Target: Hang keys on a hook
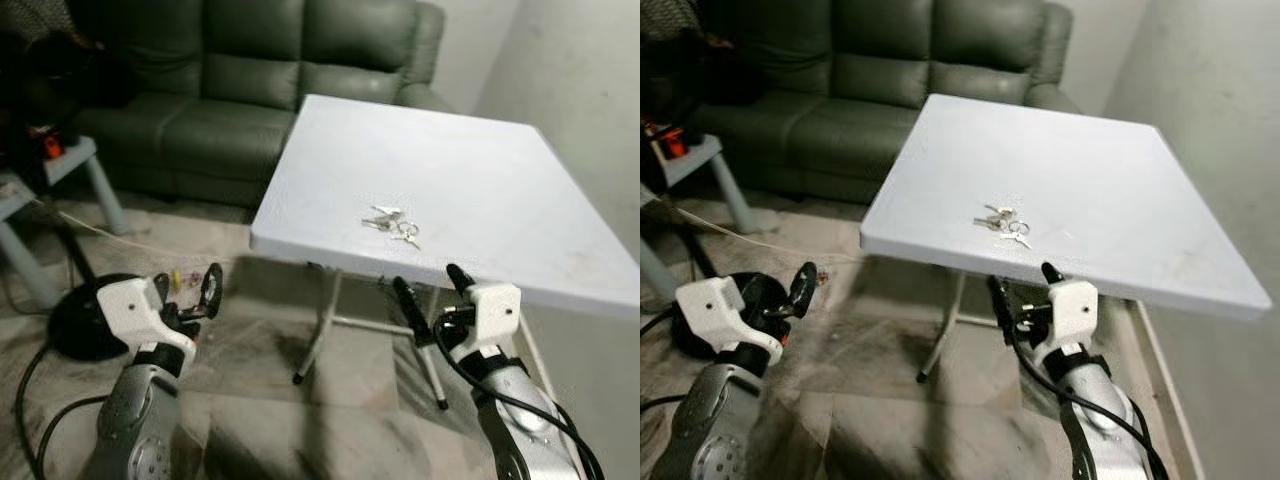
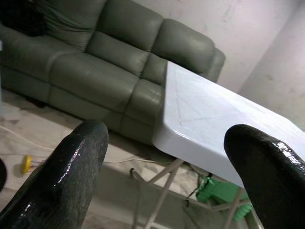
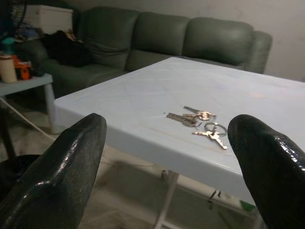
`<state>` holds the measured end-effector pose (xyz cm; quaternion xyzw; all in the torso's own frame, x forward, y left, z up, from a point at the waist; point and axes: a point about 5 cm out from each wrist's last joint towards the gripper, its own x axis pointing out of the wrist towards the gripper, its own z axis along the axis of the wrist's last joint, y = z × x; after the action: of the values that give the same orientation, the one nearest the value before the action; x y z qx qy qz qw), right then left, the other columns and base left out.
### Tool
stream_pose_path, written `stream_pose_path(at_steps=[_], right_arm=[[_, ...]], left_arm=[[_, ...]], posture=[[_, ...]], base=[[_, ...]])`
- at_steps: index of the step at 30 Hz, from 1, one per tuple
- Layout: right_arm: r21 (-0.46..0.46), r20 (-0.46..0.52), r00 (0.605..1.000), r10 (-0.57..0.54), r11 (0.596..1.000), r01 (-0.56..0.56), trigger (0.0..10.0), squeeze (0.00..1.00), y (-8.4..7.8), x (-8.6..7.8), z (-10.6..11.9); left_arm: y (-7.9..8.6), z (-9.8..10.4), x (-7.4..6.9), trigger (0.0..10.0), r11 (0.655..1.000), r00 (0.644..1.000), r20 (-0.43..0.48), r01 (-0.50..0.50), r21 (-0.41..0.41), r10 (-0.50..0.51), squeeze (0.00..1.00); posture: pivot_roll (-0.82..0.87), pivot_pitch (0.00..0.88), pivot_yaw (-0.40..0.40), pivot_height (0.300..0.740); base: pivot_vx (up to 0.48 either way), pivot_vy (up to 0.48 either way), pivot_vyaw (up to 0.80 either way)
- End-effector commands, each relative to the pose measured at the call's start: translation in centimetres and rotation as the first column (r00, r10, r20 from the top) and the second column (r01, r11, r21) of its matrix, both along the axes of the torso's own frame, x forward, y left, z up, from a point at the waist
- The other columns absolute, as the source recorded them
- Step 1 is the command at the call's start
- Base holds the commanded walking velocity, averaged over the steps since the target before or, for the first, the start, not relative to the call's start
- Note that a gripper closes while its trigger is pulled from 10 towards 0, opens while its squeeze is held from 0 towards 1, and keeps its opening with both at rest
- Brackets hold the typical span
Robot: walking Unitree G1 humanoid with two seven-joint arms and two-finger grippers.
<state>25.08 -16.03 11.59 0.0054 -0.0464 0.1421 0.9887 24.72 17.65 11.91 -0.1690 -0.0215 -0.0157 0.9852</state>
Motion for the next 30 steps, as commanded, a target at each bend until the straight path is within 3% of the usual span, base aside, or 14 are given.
stream_pose_path(at_steps=[1, 30], right_arm=[[-0.005, 0.007, 1.0, -0.012, 1.0, 0.012, 10.0, 0.0, -0.51, 0.01, 0.4], [-0.003, 0.004, 1.0, 0.005, 1.0, -0.005, 10.0, 0.0, -0.26, 0.14, 0.57]], left_arm=[[-0.57, 0.2, 0.1, 10.0, 1.0, 1.0, 0.005, 0.013, -0.012, -0.013, 0.0], [-0.57, 0.09, 0.08, 10.0, 1.0, 1.0, -0.006, -0.012, -0.014, 0.012, 0.0]], posture=[[0.02, 0.0, -0.052, 0.732], [0.02, 0.0, -0.057, 0.732]], base=[[0.0, 0.48, 0.0], [0.019, 0.031, 0.0]])
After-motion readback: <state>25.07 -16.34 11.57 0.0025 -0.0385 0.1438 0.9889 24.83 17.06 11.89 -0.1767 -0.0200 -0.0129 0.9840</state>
